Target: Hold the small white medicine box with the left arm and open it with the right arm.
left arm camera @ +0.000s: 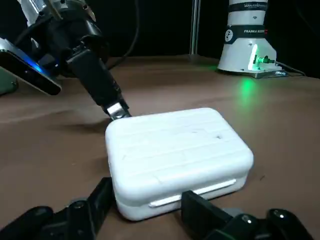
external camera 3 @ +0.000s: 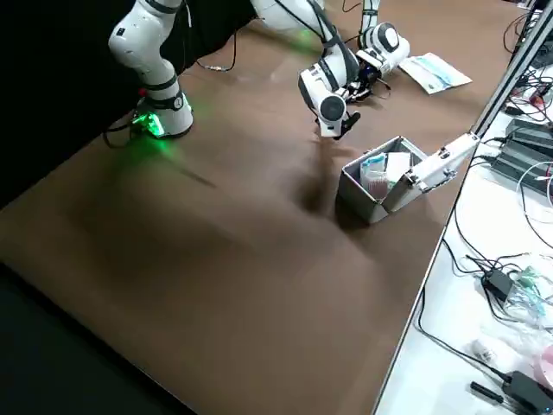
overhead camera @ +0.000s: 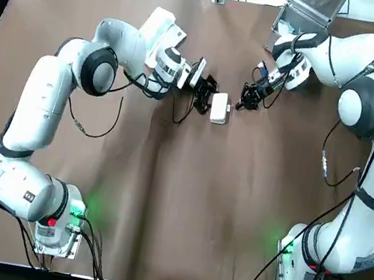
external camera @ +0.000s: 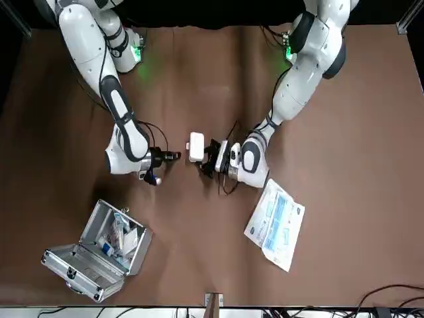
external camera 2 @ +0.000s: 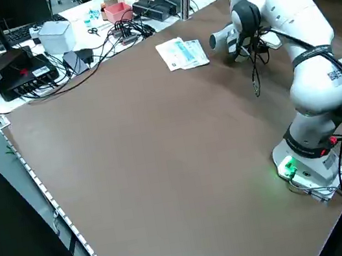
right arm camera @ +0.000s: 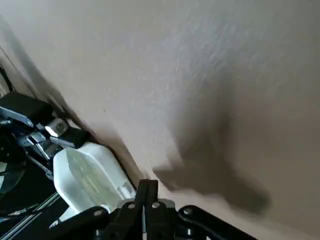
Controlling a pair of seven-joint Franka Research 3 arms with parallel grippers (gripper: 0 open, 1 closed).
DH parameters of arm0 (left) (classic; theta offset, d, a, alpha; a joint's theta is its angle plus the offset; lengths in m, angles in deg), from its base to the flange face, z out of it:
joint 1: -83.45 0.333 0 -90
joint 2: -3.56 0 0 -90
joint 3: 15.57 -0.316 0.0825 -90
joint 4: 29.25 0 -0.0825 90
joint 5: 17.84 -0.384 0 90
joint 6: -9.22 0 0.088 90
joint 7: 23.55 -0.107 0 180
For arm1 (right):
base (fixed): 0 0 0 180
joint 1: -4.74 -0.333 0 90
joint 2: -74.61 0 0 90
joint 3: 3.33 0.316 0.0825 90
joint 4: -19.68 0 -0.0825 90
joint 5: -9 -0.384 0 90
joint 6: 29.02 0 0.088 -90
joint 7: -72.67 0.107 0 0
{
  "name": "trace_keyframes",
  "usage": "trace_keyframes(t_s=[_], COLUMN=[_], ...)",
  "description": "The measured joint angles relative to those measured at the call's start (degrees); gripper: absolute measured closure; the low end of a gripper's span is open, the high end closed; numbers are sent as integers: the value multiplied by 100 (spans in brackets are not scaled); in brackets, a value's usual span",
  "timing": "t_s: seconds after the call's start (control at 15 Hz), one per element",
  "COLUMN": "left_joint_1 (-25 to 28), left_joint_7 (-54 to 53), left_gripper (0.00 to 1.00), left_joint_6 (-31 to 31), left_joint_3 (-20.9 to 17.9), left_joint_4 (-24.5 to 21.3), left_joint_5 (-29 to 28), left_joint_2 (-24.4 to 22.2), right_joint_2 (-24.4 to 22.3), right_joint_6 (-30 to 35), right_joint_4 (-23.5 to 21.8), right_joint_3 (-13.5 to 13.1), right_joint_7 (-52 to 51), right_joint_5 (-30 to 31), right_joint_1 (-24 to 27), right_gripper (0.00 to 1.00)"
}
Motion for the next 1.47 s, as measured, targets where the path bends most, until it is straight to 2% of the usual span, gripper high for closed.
trace_keyframes(t_s=[0.27,1.47], left_joint_1=[9,9], left_joint_7=[0,0], left_gripper=[47,48], left_joint_6=[-31,-31], left_joint_3=[-4,-4], left_joint_4=[43,50], left_joint_5=[24,28], left_joint_2=[16,20], right_joint_2=[27,107], right_joint_6=[257,753], right_joint_4=[0,16], right_joint_3=[2,25], right_joint_7=[-13,-123], right_joint_5=[-59,-419], right_joint_1=[-25,-127], right_gripper=[99,99])
